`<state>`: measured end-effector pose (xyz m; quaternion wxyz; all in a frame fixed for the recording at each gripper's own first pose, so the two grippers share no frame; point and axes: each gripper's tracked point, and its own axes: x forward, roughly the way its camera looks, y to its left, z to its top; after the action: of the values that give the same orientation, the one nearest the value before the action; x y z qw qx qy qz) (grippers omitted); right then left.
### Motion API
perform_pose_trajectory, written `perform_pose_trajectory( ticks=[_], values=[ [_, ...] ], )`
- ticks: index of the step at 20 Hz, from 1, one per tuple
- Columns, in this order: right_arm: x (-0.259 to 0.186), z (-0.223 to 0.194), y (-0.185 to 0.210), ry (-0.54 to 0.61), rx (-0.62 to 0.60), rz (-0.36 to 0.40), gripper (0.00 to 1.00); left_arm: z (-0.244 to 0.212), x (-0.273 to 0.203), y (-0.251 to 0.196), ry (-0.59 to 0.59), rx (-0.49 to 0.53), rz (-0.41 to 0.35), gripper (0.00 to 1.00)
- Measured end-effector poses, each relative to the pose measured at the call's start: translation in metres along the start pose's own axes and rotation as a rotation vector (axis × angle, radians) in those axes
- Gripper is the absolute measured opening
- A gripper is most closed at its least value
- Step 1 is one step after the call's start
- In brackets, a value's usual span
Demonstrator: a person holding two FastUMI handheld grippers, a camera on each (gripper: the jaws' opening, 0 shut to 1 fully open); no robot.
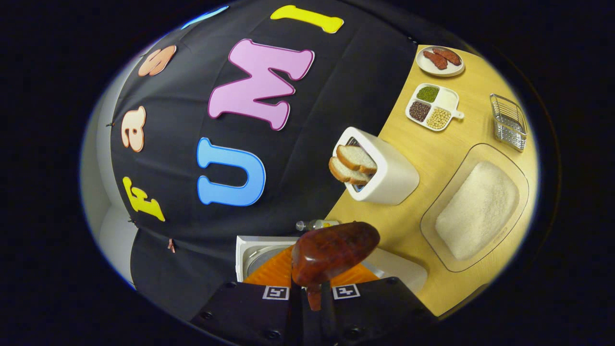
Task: Close the left gripper, press the button to open the rice cooker; take a wooden spoon from the chopstick holder with the right hand, scoop a spoonful of rice and pour it into the rice cooker, then put the wooden spoon back into the chopstick holder.
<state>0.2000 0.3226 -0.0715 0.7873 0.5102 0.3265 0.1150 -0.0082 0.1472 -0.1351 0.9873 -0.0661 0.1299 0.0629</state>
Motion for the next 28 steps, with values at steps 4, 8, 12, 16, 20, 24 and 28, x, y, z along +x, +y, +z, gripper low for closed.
perform_pose_trajectory(
  ticks=[4,8,12,16,20,24,28],
  values=[
    [0.029,-0.037,0.014,0.037,-0.105,0.0,0.18,0.003,-0.001,0.023,-0.002,-0.02,0.044,0.96],
    [0.058,-0.076,0.016,0.055,-0.306,-0.015,0.18,-0.005,-0.008,0.043,0.016,-0.043,0.079,0.96],
    [0.073,-0.108,0.024,0.064,-0.553,0.013,0.18,-0.017,-0.016,0.056,0.044,-0.065,0.096,0.96],
    [0.088,-0.122,0.033,0.034,-0.77,0.032,0.18,-0.019,-0.02,0.062,0.047,-0.089,0.109,0.96],
    [0.101,-0.13,0.034,0.019,-0.876,0.056,0.18,-0.018,-0.021,0.065,0.049,-0.071,0.109,0.96],
    [0.108,-0.133,0.031,-0.009,-1.021,0.07,0.18,-0.017,-0.022,0.071,0.05,-0.035,0.117,0.96],
    [0.114,-0.151,0.034,-0.003,-1.257,0.111,0.18,-0.028,-0.026,0.068,0.069,-0.005,0.104,0.96]
  ],
)
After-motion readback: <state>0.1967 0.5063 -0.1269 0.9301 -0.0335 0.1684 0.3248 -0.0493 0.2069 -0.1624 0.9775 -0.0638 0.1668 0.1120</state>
